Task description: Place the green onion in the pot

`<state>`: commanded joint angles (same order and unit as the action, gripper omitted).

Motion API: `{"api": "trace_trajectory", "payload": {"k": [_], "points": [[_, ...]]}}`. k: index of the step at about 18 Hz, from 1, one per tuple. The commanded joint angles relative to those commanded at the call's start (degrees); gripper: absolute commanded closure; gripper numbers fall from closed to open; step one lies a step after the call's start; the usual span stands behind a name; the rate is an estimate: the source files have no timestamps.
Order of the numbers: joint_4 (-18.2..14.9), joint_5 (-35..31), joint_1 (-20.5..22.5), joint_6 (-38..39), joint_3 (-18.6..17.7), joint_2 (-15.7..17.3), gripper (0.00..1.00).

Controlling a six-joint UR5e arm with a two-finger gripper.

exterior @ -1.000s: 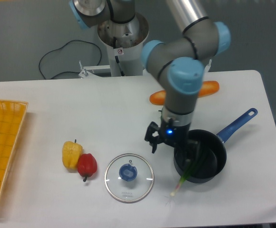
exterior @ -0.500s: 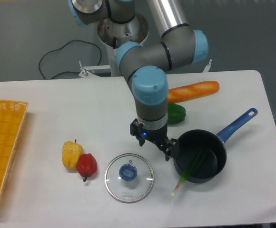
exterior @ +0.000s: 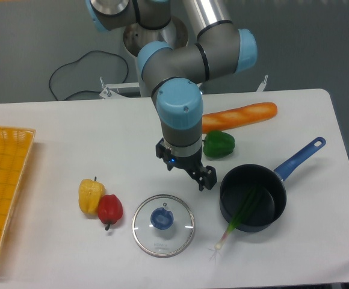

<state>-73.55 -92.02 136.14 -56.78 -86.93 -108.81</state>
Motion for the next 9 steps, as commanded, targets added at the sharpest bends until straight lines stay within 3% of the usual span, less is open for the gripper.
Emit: {"api": "trace_trajectory", "payload": {"k": [9], "points": [[-8.4, -2.5, 0.1, 1.4, -0.8, 2.5, 0.0]]}}
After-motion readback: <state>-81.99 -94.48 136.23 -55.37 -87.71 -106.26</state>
